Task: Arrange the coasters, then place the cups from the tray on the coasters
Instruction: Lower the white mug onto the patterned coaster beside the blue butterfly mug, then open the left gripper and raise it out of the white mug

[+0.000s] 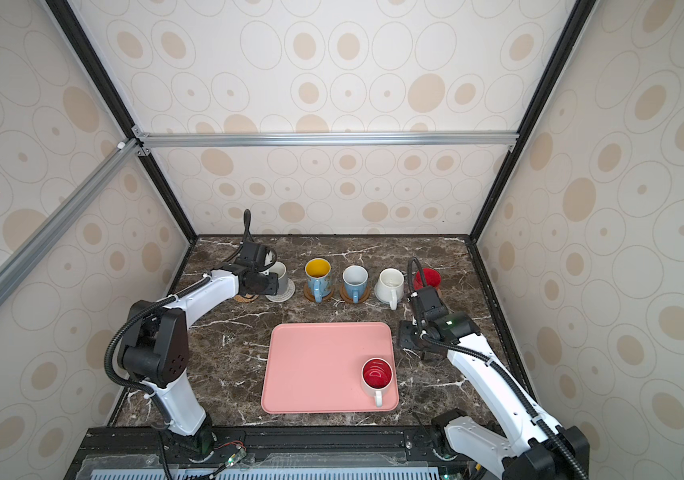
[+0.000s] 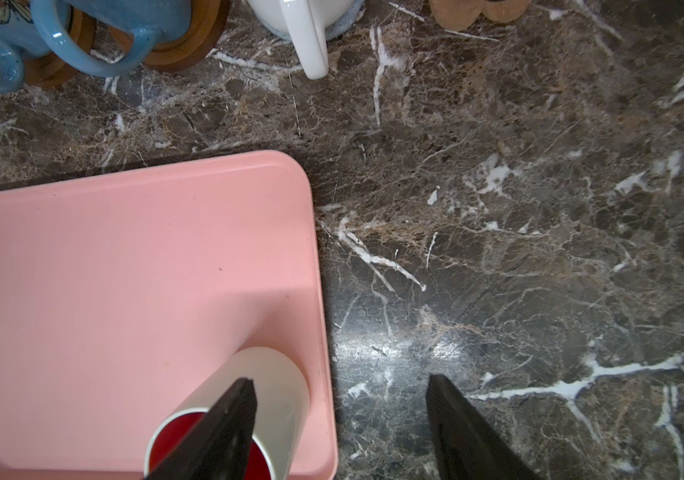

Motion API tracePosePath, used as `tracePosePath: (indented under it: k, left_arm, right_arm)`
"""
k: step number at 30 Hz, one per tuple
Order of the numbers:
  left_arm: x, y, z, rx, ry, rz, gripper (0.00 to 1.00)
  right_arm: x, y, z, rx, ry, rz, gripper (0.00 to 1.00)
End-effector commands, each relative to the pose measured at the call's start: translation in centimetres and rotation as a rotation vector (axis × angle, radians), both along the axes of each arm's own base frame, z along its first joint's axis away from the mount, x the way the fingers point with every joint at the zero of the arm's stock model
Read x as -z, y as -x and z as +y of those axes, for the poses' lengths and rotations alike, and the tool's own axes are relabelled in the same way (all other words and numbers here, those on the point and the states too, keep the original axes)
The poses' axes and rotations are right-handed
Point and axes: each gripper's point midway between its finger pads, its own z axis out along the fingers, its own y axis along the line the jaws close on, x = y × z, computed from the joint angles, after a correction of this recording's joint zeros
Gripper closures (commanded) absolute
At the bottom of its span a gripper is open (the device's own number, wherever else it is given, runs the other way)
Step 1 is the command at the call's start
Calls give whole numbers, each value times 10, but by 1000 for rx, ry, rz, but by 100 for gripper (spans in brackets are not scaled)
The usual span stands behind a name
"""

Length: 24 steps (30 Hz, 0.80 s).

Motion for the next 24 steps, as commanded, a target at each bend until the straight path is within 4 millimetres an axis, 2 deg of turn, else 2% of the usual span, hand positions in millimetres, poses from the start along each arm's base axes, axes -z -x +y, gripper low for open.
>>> tracePosePath:
  k: [1,9,16,24]
  left_arm:
    - [-11,4,10,-1,-36,-14,51]
    - [-17,9,17,-13,-67,-19,51]
    - [-24,9,12,-2,-33,-31,51]
    - [-53,21,-7,9,50,-79,51]
  right_arm:
    - [3,2,-2,16,2,13,31]
    - [5,3,-3,16,4,15,31]
    - [6,4,-2,16,1,15,31]
    - [6,4,-8,27,24,8,31]
